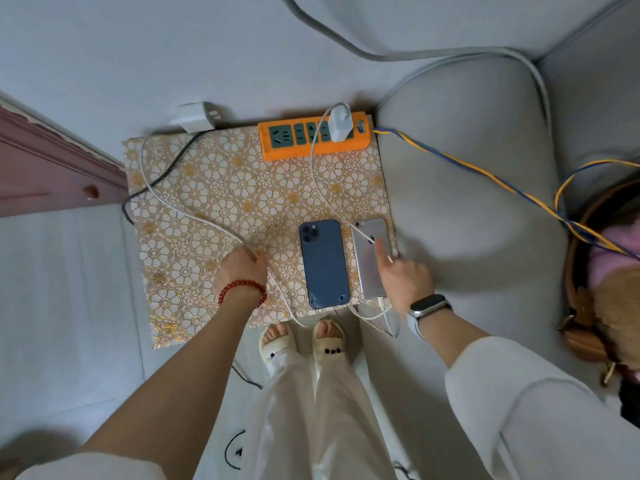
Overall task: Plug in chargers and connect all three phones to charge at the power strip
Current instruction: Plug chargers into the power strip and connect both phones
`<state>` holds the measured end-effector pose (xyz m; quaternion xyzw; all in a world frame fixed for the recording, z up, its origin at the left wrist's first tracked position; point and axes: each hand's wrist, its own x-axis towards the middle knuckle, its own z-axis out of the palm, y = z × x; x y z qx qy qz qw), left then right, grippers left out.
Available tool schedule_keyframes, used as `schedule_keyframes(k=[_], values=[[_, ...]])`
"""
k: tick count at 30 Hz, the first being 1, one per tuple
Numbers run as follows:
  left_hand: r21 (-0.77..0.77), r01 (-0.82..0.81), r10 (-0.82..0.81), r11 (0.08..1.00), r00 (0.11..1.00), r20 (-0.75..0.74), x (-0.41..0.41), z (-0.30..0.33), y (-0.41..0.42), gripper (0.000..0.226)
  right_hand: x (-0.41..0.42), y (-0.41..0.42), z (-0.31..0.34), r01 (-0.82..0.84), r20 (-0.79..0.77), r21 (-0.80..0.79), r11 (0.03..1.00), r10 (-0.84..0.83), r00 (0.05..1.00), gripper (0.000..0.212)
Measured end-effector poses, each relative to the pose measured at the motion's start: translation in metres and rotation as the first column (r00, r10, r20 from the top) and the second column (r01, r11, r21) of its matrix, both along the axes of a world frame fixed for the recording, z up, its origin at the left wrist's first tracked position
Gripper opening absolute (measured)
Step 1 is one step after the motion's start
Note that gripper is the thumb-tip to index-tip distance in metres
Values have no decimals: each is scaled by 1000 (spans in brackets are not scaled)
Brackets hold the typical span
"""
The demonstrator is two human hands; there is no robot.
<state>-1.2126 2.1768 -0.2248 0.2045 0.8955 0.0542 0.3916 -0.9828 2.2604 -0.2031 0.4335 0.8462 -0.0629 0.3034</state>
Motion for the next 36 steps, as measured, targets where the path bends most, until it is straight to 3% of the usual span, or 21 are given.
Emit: schedule_keyframes(k=[4,7,9,12,15,18,24,28,31,36], values=[[-4,43,-43,999,998,-35,-1,-1,-2,27,-2,9,-1,164,13,49,985,-165,986,53],[2,46,-46,999,999,-26,-1,-1,-4,25,-12,7,4,507,-132,35,861,-499,857,33],[9,42,-42,999,999,-24,-2,-2,-5,22,-19,0,4,579,-211,-23,815,-570,794,25],[21,30,-30,999,999,-28,-1,-4,-6,16,-24,-8,1,576,-309,-87,813,-572,760,34],[23,20,-19,1000,999,-39,-1,-6,-6,12,-24,-4,-1,573,-309,-145,807,-587,748,54],[59,28,-27,998,999,-18,-2,-7,-8,12,-29,5,-2,586,-297,-168,793,-608,737,60],[311,-88,20,946,976,216,3,2,-20,7,-39,23,-6,567,-332,-213,796,-605,724,51],[328,-134,57,935,970,236,1,7,-29,5,-43,30,-2,623,-271,-192,758,-651,709,42],[326,-116,32,938,967,251,-1,12,-32,21,-47,24,1,600,-253,-100,794,-604,756,34],[437,-99,-12,894,970,244,1,28,-36,24,-40,2,11,554,-456,-174,814,-566,687,19]])
